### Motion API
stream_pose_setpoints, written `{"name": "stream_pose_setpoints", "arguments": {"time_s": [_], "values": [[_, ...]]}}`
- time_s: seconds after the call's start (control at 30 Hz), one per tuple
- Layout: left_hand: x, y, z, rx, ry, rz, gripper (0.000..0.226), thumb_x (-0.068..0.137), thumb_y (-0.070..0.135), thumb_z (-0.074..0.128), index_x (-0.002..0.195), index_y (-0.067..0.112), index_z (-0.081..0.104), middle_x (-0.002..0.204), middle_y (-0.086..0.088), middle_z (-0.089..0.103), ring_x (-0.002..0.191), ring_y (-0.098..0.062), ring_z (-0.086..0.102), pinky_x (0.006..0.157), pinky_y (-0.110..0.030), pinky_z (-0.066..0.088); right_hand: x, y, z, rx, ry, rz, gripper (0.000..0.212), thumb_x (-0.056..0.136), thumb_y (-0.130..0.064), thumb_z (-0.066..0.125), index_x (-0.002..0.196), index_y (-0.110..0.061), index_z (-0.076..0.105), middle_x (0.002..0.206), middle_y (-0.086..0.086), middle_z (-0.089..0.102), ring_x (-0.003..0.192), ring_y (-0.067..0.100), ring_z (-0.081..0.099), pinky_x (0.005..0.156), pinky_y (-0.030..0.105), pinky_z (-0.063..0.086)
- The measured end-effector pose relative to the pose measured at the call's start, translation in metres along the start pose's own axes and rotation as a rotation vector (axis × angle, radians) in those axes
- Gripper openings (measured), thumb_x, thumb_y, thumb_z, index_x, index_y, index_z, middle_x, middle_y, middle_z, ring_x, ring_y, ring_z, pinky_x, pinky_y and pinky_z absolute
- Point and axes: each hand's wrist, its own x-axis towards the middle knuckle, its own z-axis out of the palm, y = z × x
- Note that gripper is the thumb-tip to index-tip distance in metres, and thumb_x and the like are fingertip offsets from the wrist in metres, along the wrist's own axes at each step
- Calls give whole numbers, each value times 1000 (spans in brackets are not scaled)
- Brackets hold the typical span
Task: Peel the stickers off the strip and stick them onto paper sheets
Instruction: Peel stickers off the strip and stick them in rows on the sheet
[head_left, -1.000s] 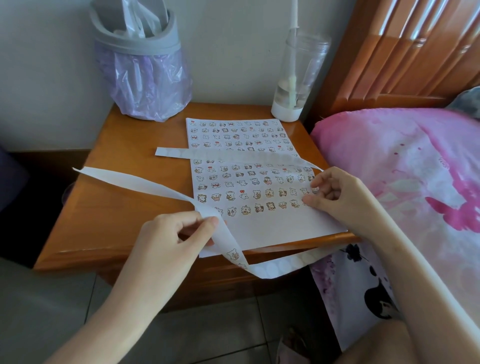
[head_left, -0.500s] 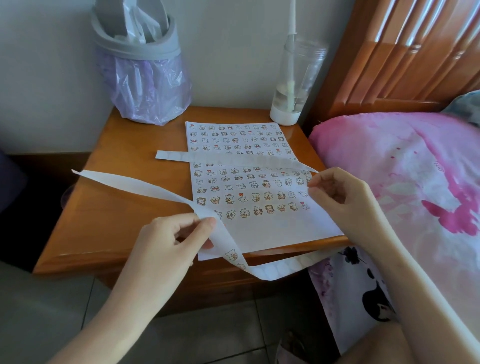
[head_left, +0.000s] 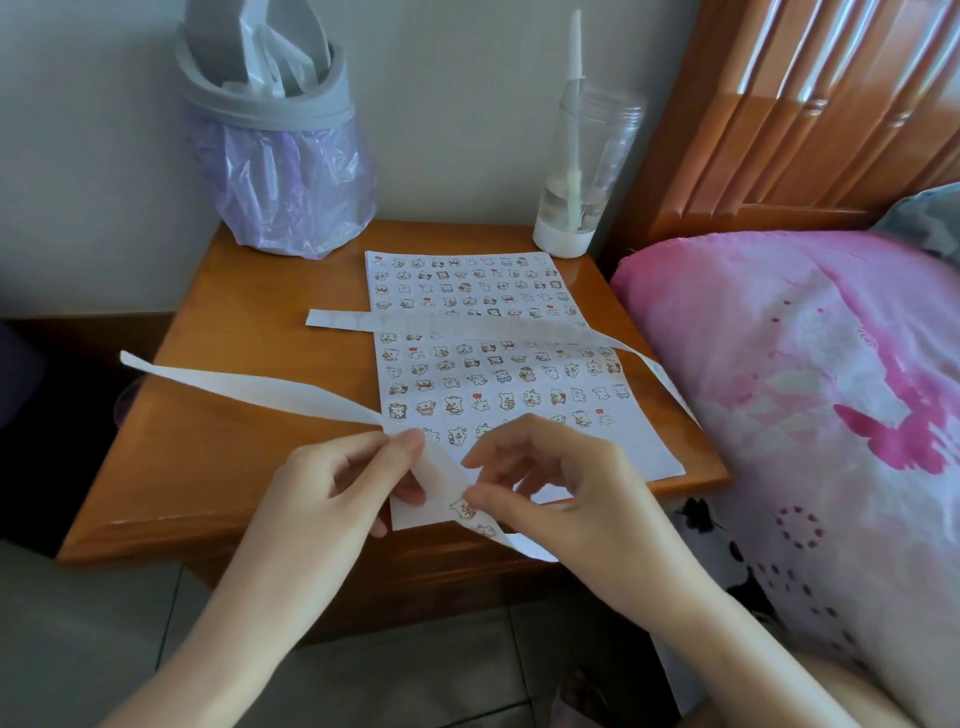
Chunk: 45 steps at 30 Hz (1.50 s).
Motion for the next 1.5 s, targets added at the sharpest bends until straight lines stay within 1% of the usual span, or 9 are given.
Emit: {"name": "stream_pose_setpoints", "arguments": {"time_s": [0.1, 0.2, 0.3, 0.4, 0.5, 0.9, 1.1, 1.23, 1.5], "values": [[-1, 1, -1, -38, -20, -28, 44, 76, 54, 44, 69, 20, 73, 73, 4, 71, 55, -3, 57, 52, -2, 40, 0, -1, 0, 59, -4, 21, 13, 84, -16, 70, 93, -25, 68, 84, -6, 69, 76, 8, 65, 75, 29, 56], [-5, 7, 0, -43, -56, -16, 35, 79, 46, 51, 68, 23, 74, 71, 6, 71, 57, 2, 57, 55, -1, 40, 0, 0, 3, 78, 21, 28, 13, 84, -14, 69, 93, -23, 70, 85, -4, 70, 76, 10, 66, 74, 31, 57], [-5, 11, 0, -26, -92, -2, 22, 84, 29, 58, 69, 23, 73, 68, 10, 70, 59, 9, 59, 57, 1, 39, 1, 1, 4, 73, 45, 34, 13, 85, -14, 68, 94, -22, 72, 85, -7, 71, 81, 11, 67, 73, 29, 57], [-6, 12, 1, -22, -98, 5, 21, 85, 25, 59, 70, 22, 73, 66, 14, 70, 58, 10, 59, 57, 2, 39, 1, 2, 4, 46, 45, 23, 13, 84, -15, 68, 94, -22, 73, 86, -10, 71, 83, 8, 66, 75, 25, 56], [-6, 12, 2, -44, -74, 1, 20, 84, 25, 59, 71, 22, 73, 65, 15, 70, 57, 10, 58, 56, 1, 39, 2, 1, 5, 9, 48, -12, 13, 83, -14, 69, 92, -21, 74, 86, -14, 70, 83, 6, 65, 74, 22, 55], [-4, 10, 2, -49, -61, -5, 20, 83, 27, 59, 71, 21, 75, 64, 12, 71, 58, 9, 59, 54, -2, 41, 2, 4, 6, -18, 65, -60, 11, 81, -13, 70, 90, -17, 75, 84, -11, 70, 82, 4, 64, 73, 16, 53], [-6, 11, 4, -72, -67, -5, 20, 84, 23, 59, 71, 18, 74, 61, 16, 69, 56, 10, 59, 51, 0, 39, 3, 4, 6, -50, 64, -87, 8, 81, -10, 71, 87, -15, 74, 82, -10, 70, 81, 3, 64, 73, 15, 52], [-5, 11, 4, -44, -62, -5, 21, 83, 25, 59, 68, 22, 72, 59, 20, 68, 58, 11, 59, 51, 0, 39, 3, 5, 8, -104, 75, -134, 9, 81, -9, 71, 85, -16, 73, 82, -10, 70, 81, 1, 62, 71, 9, 48], [-4, 9, 3, -21, -40, -14, 24, 83, 28, 59, 63, 23, 72, 61, 12, 69, 54, 7, 58, 52, -2, 41, 2, 7, 9, -90, 87, -151, 10, 82, -11, 70, 89, -16, 73, 84, -11, 69, 82, 0, 62, 73, 8, 48]]}}
